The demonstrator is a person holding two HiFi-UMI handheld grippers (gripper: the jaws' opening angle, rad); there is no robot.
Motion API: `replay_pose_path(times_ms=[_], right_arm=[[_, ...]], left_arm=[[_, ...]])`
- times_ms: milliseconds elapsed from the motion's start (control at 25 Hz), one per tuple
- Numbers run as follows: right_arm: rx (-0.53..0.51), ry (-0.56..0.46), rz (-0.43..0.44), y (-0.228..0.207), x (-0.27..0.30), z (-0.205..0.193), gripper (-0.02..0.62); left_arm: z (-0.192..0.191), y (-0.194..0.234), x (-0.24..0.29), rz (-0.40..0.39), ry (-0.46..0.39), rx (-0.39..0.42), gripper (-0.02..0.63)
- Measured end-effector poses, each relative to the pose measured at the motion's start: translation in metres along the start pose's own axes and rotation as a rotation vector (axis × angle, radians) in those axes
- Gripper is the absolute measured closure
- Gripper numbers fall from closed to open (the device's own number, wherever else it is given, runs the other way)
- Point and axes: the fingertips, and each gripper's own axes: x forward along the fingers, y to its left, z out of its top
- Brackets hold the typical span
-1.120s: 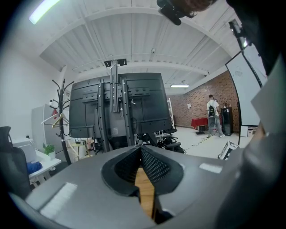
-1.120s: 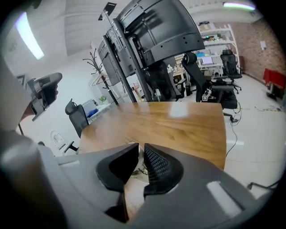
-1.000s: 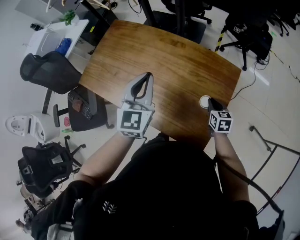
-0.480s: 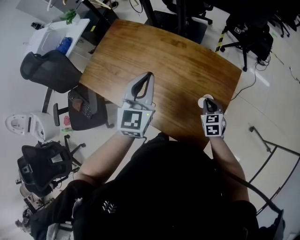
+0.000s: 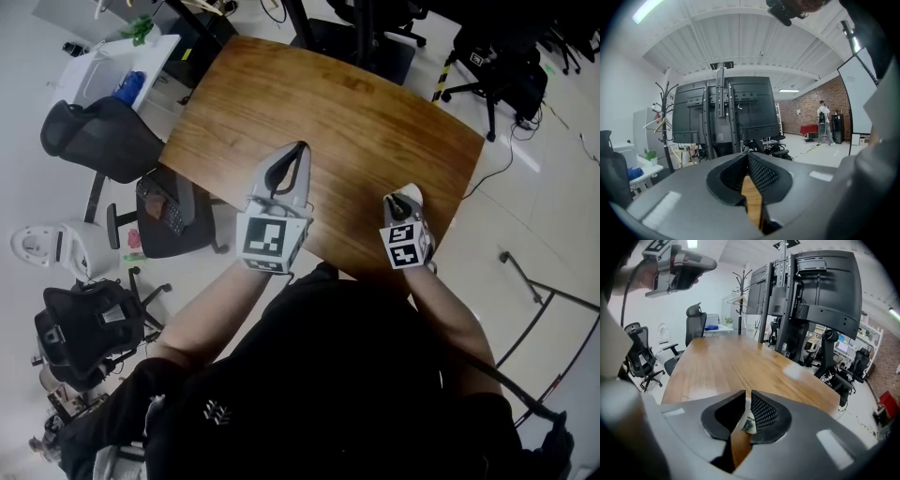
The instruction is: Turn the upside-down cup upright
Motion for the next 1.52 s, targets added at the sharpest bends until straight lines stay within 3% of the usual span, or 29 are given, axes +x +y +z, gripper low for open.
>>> replay_pose_path(times_ms=[320,440,560,760,1040,1160,1520], right_arm=[[0.075,-0.021,0.094,0.012,0.003,-0.007,0.545],[0.124,-0.072,0.088,-0.002,-0.003,-0.002,0.508],[0.155,-0.106,0.062,-0.022,-0.011,0.0,0.431],[0.209,-0.072,0.03,-0.054,-0.018,-0.022,0.403],[0.319,0.013,0.131,-0.042,-0.012,-0.051,0.433],[0.257,0.029,0.15,-0.036,-0.012,-0.047,0.445],[-0.068,0.044,0.175,-0.012,-0.026,-0.024,0.514]], left_arm=[[0.001,-0.002,-0.005,-0.007,-0.002,0.028,0.606],[-0.002,0.0,-0.007,-0.004,0.005,0.031,0.606],[-0.002,0.003,-0.008,0.001,0.006,0.031,0.606],[-0.002,0.0,-0.007,-0.005,0.001,0.036,0.606],[-0.001,-0.003,-0.003,-0.018,0.004,0.04,0.606],[0.001,-0.004,-0.001,-0.025,-0.001,0.04,0.606],[0.003,-0.01,0.007,-0.053,-0.012,0.037,0.606]])
